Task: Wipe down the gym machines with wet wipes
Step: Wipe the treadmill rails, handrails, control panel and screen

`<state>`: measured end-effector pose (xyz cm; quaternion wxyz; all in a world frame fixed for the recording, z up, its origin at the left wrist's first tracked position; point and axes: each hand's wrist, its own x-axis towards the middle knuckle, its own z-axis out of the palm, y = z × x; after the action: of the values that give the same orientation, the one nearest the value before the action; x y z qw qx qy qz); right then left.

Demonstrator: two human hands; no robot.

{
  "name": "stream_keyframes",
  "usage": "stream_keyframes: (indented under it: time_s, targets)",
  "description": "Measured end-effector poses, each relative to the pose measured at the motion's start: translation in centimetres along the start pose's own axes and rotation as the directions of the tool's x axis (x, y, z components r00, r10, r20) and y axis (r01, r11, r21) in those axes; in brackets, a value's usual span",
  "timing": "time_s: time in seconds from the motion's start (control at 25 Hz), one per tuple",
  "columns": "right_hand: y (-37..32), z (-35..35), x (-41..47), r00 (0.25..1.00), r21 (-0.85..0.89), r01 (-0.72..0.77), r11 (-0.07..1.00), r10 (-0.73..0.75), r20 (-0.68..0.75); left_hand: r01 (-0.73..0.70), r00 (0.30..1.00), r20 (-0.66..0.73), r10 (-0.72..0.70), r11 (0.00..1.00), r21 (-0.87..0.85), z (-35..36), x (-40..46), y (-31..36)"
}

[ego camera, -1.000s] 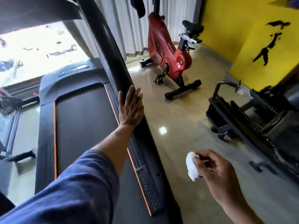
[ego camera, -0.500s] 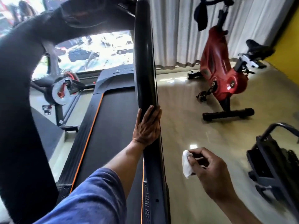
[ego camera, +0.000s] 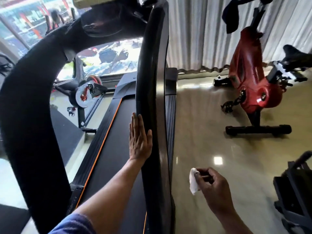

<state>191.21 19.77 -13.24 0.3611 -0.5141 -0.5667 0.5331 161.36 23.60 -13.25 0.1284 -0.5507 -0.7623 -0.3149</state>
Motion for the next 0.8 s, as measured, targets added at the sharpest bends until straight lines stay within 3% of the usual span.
stream_keyframes:
  time_s: [0.2, 0.44, 0.56, 0.68, 0.8]
  targets:
    - [-0.3, 1.4, 9.3, 0.993, -0.04, 0.045, 0.998, -0.04, 0.108, 0.047, 0.993, -0.109, -0.049, 0.999, -0.021, 2.5, 0.1, 0.9]
    - [-1.6, 11.3, 14.2, 0.958, 0.035, 0.102, 0.994, -0.108, 0.265, 0.045, 0.993, -0.108, -0.045, 0.999, -0.009, 2.4, -0.1, 1.1]
    - [-1.9, 15.1, 15.5, 0.976, 0.106, 0.122, 0.987, -0.139, 0.165, 0.026, 0.994, -0.107, -0.026, 1.0, 0.0, 2.4, -0.1, 0.7]
    - [-0.5, 16.7, 21.3, 0.996, 0.034, 0.072, 0.997, -0.074, 0.055, 0.013, 0.994, -0.112, -0.013, 1.0, -0.003, 2.5, -0.1, 0.8]
    - [1.9, 17.5, 26.6, 0.997, -0.056, -0.039, 0.998, 0.042, 0.063, 0.014, 0.994, -0.107, -0.014, 1.0, 0.001, 2.6, -0.1, 0.8]
